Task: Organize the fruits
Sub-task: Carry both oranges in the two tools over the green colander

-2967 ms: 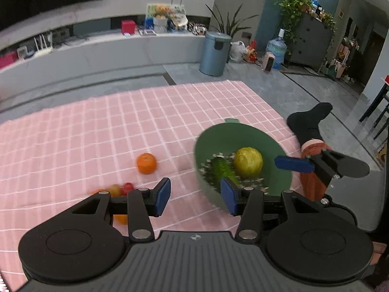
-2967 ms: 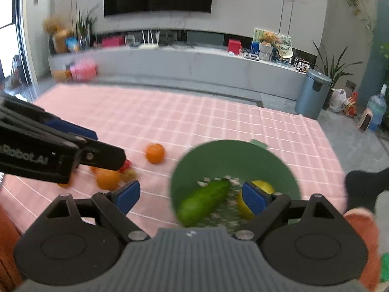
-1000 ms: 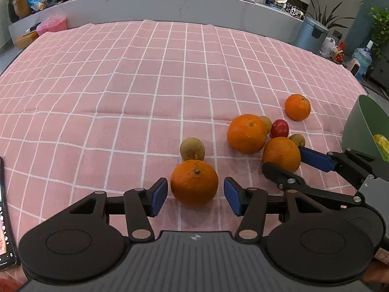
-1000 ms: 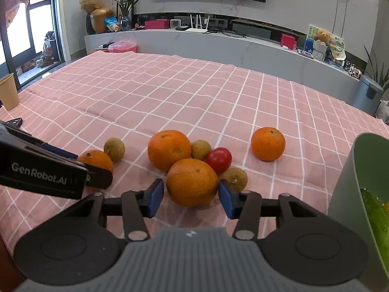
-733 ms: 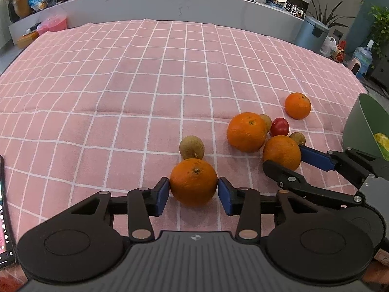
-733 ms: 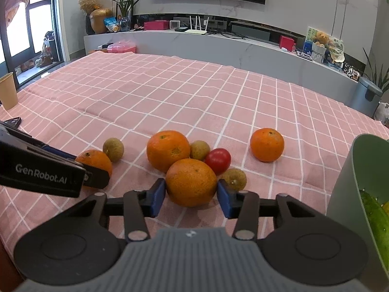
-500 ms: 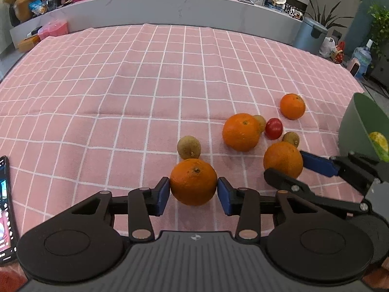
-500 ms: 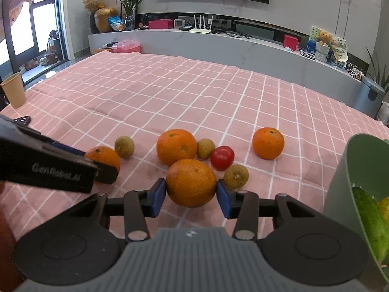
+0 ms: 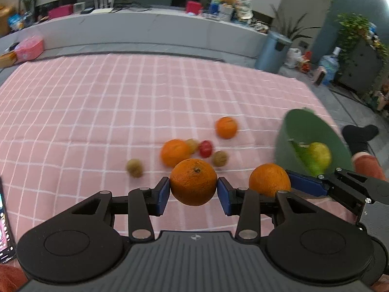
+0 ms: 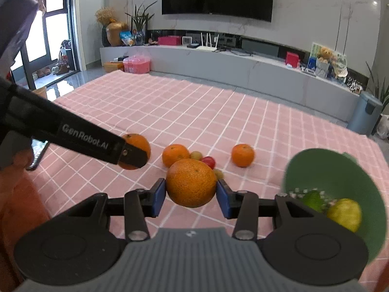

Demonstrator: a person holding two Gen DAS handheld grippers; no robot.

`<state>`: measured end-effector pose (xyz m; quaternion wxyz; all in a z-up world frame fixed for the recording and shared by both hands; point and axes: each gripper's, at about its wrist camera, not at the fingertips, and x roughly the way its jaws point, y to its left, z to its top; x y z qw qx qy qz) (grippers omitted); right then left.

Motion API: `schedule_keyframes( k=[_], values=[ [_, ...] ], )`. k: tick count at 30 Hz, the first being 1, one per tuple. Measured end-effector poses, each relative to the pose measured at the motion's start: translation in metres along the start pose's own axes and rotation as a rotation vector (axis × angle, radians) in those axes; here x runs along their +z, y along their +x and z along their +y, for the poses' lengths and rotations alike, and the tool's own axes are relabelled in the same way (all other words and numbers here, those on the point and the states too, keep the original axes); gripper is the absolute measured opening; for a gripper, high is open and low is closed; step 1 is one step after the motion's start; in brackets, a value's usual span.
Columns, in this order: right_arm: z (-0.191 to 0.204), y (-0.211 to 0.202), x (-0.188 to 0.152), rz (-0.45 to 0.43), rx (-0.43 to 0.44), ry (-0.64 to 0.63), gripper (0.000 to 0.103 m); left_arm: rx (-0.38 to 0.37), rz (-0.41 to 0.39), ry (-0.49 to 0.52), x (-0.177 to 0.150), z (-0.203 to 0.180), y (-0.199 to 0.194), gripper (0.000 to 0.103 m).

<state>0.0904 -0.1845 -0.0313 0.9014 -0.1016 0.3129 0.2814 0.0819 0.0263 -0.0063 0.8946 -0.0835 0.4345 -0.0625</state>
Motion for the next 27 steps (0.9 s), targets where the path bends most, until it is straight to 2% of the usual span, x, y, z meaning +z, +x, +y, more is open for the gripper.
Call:
schedule_keyframes(
  k=[6, 12, 16, 20, 27],
  values=[
    [-0.026, -0.04, 0.001, -0.018, 0.003, -0.012, 0.042, -0.1, -0.014, 0.053, 0.012, -0.038, -0.009, 0.048],
    [-0.062, -0.066, 0.002, 0.016, -0.03, -0.044, 0.042, -0.226, -0.007, 0.14, 0.022, -0.086, -0.004, 0.048],
    [-0.096, -0.071, 0.004, 0.082, -0.037, -0.018, 0.042, -0.295, 0.019, 0.202, 0.027, -0.115, 0.007, 0.048],
    [-0.124, -0.069, 0.004, 0.153, -0.055, -0.02, 0.042, -0.316, 0.039, 0.278, 0.03, -0.144, 0.024, 0.048],
    [-0.164, -0.042, 0.002, 0.3, -0.039, 0.004, 0.042, -0.357, 0.169, 0.278, 0.038, -0.169, 0.064, 0.048]
  ],
)
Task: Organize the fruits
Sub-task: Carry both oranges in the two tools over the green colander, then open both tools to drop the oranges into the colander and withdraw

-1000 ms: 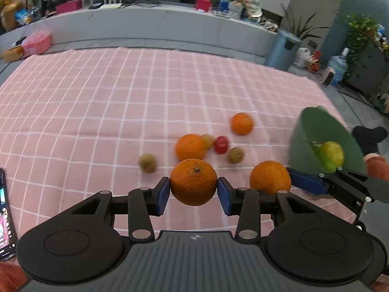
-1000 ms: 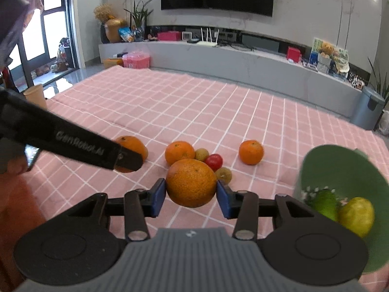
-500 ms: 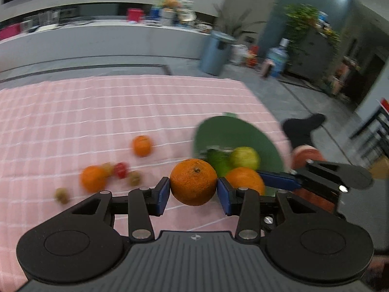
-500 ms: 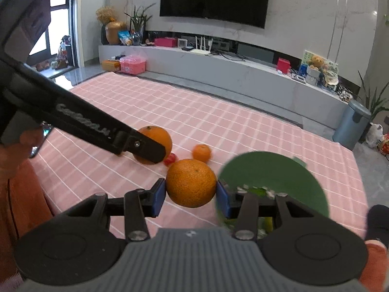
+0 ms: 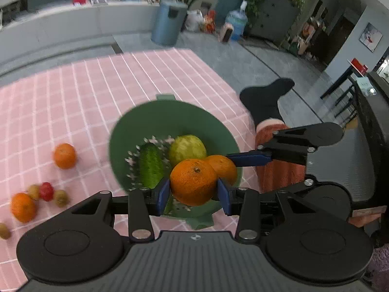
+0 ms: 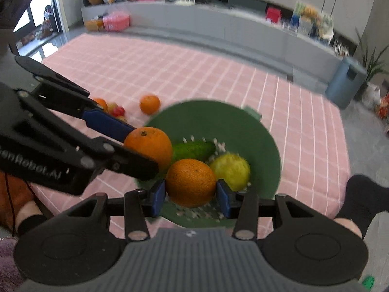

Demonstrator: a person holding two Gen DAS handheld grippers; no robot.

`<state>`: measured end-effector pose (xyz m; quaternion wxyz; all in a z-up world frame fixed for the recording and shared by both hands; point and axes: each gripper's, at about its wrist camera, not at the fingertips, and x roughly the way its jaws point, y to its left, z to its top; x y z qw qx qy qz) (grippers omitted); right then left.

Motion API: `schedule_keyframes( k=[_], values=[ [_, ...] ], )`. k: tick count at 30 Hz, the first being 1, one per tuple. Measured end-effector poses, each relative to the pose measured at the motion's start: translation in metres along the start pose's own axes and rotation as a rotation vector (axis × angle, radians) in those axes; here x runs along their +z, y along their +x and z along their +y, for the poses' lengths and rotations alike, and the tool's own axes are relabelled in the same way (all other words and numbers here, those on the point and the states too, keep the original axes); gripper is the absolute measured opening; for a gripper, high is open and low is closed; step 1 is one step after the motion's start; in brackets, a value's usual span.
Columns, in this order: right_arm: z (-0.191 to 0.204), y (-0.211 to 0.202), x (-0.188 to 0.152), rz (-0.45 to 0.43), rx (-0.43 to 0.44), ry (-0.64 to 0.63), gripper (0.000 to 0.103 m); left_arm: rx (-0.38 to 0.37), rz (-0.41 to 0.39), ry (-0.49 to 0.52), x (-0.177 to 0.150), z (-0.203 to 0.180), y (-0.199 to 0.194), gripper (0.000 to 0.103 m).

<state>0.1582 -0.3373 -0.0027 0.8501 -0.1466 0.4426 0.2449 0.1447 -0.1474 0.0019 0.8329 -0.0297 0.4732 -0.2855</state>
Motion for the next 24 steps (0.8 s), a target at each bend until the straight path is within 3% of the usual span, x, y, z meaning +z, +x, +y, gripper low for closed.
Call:
schedule_keyframes(
  k=[10, 21, 24],
  values=[
    [-0.022, 0.043, 0.004, 0.177, 0.082, -0.054, 0.042, 0.017, 0.19, 0.058, 0.017, -0.004, 0.045, 0.048],
    [-0.031, 0.069, 0.008, 0.272, 0.17, -0.06, 0.042, 0.011, 0.283, 0.04, 0.027, -0.002, 0.06, 0.048],
    [-0.031, 0.074, 0.008, 0.28, 0.175, -0.053, 0.042, 0.007, 0.283, 0.027, 0.028, 0.001, 0.061, 0.054]
  ],
)
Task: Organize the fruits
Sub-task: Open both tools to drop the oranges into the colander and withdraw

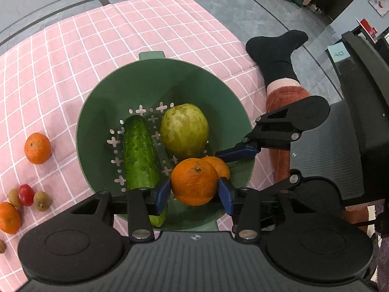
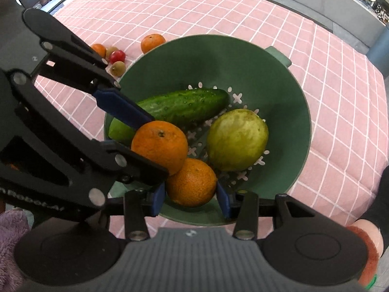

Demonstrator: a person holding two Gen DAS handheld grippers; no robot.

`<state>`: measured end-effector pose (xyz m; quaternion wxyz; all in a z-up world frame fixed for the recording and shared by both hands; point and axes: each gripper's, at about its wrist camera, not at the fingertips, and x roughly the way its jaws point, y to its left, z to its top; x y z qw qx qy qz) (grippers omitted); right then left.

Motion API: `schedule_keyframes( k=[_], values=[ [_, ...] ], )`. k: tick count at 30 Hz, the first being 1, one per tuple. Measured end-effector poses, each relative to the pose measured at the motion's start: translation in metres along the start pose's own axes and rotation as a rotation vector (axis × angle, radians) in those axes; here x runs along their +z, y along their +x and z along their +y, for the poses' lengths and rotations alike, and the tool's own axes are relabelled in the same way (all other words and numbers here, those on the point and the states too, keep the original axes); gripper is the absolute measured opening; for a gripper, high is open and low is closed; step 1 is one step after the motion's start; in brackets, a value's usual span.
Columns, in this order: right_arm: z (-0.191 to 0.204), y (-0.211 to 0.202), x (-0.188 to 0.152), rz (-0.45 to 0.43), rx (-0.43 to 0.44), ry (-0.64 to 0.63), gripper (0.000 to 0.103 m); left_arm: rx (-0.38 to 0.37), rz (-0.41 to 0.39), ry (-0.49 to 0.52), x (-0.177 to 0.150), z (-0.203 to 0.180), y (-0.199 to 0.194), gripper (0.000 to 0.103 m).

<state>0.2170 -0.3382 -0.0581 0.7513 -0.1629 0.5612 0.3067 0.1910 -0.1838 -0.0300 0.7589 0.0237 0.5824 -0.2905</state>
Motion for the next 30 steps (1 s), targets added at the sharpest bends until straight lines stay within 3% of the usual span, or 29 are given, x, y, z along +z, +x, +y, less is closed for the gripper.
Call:
schedule_keyframes(
  k=[5, 14, 19, 23, 30],
  values=[
    [-0.003, 0.003, -0.001, 0.008, -0.009, 0.011, 0.042, -0.042, -0.033, -0.026, -0.002, 0.006, -0.005, 0.067],
    [0.003, 0.001, 0.002, 0.004, -0.002, 0.024, 0.038, -0.053, -0.119, -0.042, -0.014, 0.006, -0.035, 0.068],
    [0.009, -0.006, 0.003, -0.02, -0.014, 0.042, 0.04, 0.002, -0.173, -0.038, -0.028, 0.004, -0.057, 0.068],
    [0.018, -0.018, 0.0, -0.058, -0.049, 0.051, 0.051, 0.07, -0.216, -0.025, -0.039, 0.002, -0.072, 0.068],
    [0.048, -0.045, -0.005, -0.188, -0.085, 0.107, 0.058, 0.164, -0.291, -0.02, -0.061, 0.007, -0.095, 0.068]
  ],
)
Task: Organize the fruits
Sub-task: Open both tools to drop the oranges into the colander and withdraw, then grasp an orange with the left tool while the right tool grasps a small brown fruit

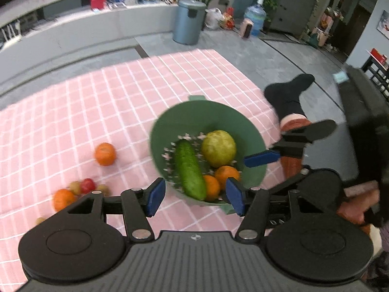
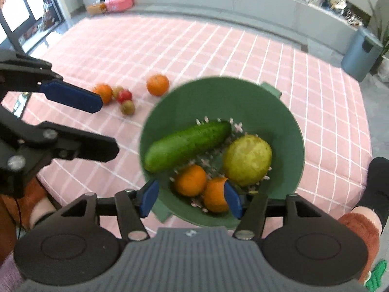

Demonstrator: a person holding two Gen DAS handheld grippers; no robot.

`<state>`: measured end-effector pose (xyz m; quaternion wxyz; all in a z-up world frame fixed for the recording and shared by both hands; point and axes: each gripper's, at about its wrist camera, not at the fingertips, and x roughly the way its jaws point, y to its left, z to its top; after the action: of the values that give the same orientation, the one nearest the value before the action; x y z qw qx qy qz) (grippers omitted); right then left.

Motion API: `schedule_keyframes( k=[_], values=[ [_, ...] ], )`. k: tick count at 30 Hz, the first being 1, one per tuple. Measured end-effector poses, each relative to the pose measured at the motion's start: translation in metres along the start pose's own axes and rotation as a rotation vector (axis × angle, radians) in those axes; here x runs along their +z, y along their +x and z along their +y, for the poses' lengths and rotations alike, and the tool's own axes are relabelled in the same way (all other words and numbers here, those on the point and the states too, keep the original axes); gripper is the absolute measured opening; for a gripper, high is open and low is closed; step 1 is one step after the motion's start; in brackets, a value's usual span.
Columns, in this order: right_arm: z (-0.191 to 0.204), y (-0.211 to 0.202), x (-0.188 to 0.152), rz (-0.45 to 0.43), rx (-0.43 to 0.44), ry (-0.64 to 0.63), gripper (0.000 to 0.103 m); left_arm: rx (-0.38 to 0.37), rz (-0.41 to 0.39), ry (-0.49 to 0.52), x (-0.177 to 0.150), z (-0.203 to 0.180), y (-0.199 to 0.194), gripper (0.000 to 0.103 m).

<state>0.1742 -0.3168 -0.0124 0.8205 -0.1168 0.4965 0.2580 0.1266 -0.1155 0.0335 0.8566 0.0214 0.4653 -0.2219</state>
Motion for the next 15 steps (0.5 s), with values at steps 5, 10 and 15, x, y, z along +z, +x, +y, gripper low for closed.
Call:
schedule_keyframes(
  k=[5, 10, 15],
  values=[
    [0.033, -0.012, -0.006, -0.117, -0.022, 0.008, 0.059, 0.033, -0.05, -0.025, -0.015, 0.015, -0.014, 0.068],
    [0.064, -0.016, -0.011, -0.231, -0.059, 0.024, 0.063, 0.088, -0.084, -0.064, -0.034, 0.036, -0.024, 0.068],
    [0.097, -0.011, -0.013, -0.346, -0.098, 0.029, 0.063, 0.131, -0.15, -0.103, -0.054, 0.06, -0.035, 0.068]
  ],
)
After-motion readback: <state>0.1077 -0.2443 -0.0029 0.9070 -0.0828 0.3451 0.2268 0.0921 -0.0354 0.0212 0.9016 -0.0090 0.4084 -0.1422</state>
